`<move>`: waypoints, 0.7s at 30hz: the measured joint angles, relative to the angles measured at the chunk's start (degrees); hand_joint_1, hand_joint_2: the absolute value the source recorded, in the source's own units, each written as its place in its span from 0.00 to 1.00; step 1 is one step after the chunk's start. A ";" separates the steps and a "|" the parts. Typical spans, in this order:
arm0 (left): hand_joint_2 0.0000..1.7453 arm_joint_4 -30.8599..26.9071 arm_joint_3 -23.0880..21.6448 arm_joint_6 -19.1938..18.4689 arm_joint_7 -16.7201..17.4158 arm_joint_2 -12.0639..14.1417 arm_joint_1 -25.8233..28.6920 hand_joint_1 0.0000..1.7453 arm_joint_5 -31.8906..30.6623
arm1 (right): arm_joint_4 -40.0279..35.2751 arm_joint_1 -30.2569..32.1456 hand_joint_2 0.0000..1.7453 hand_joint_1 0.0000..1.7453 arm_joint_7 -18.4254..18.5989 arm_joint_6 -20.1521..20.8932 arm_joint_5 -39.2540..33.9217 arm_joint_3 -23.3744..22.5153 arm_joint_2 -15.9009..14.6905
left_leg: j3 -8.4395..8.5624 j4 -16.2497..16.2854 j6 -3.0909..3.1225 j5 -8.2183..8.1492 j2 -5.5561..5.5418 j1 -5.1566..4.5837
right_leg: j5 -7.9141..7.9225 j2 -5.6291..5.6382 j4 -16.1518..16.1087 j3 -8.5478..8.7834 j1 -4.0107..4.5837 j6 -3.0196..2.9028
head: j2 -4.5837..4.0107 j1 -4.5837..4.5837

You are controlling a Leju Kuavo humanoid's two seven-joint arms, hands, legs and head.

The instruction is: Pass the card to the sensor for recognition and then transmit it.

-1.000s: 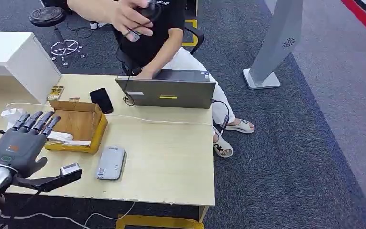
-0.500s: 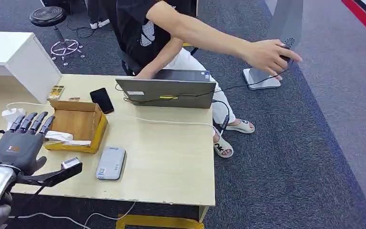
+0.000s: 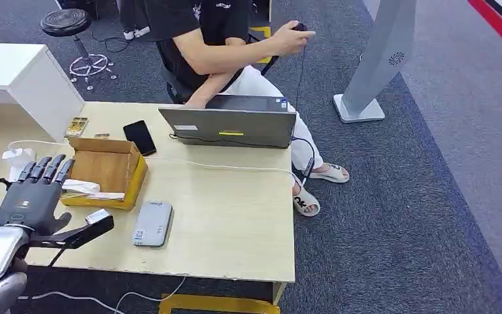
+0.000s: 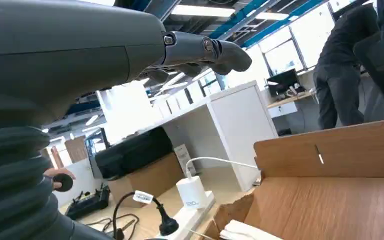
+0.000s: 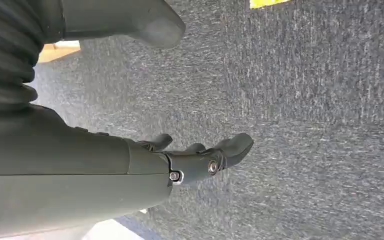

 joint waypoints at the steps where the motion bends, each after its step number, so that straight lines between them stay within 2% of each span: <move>1: 1.00 0.63 0.02 0.24 -0.32 -0.26 -0.17 0.00 0.04 | 0.43 -0.24 1.00 0.00 -0.22 -0.17 0.22 -0.15 -0.09 | 0.00 0.00 0.00 0.00 0.00 0.00 | 0.00 0.00 0.00 -0.01 0.00 0.00 | 0.00 0.04; 9: 1.00 4.92 0.02 1.20 -2.38 -2.10 -2.50 0.00 1.57 | 3.23 -1.88 1.00 0.00 -0.72 -1.22 0.41 -0.63 -0.68 | 0.00 0.00 0.00 0.02 -0.02 0.00 | 0.01 0.00 0.00 0.00 0.00 0.00 | 0.00 0.04; 21: 1.00 7.32 0.02 2.60 -3.54 -3.30 -3.54 0.00 3.37 | 5.46 -2.91 1.00 0.00 -1.00 -2.40 0.44 -0.76 -1.33 | 0.00 0.00 0.00 0.02 -0.01 0.00 | 0.00 0.01 0.00 -0.03 0.00 0.00 | 0.00 0.02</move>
